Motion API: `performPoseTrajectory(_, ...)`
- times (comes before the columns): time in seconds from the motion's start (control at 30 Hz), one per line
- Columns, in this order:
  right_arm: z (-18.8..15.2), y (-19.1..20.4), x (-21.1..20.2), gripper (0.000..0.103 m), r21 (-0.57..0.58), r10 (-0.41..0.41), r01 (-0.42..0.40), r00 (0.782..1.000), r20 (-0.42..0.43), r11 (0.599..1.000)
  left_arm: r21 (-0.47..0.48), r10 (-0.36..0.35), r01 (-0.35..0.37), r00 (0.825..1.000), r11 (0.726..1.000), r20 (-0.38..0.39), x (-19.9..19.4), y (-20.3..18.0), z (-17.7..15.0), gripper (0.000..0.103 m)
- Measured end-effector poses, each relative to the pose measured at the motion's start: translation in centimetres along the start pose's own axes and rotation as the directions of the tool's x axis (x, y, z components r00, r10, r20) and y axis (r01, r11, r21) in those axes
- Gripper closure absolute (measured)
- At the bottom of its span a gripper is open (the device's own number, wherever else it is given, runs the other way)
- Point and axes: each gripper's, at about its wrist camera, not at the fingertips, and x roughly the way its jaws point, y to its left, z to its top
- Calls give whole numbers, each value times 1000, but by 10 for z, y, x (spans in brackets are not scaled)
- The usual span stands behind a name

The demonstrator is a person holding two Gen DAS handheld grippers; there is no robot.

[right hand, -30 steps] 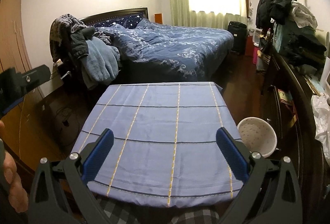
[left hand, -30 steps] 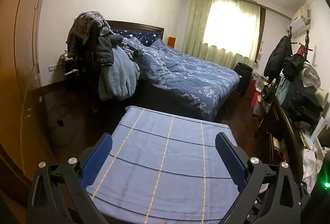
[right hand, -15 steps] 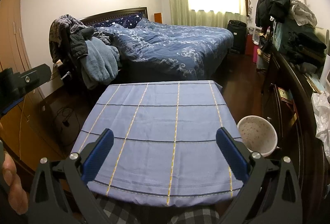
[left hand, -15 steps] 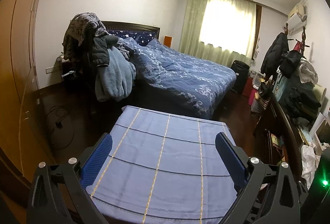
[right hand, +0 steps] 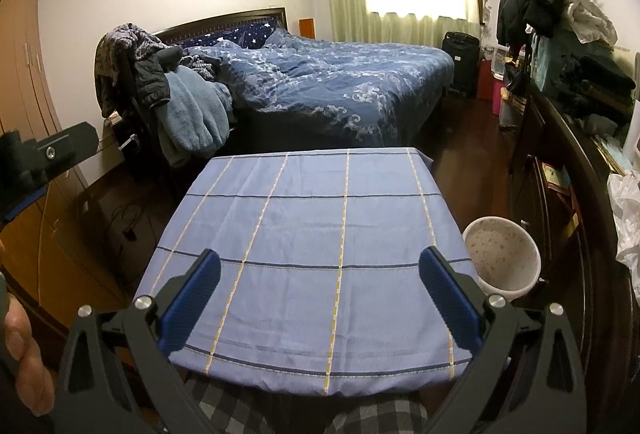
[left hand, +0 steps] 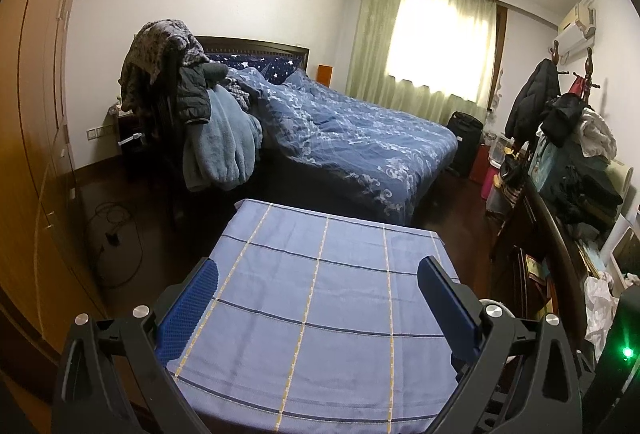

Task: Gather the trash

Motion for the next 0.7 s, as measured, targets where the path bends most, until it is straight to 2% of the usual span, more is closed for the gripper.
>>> performPoseTrajectory(0.53, -6, 1, 6, 3, 8, 1, -1, 1000, -15, 1000, 2, 14, -14, 1000, 1000, 13, 0, -5, -4, 4)
performPoseTrajectory(0.7, -6, 0, 6, 3, 8, 2, -2, 1000, -14, 1000, -2, -12, 12, 1000, 1000, 6, -1, -5, -5, 4)
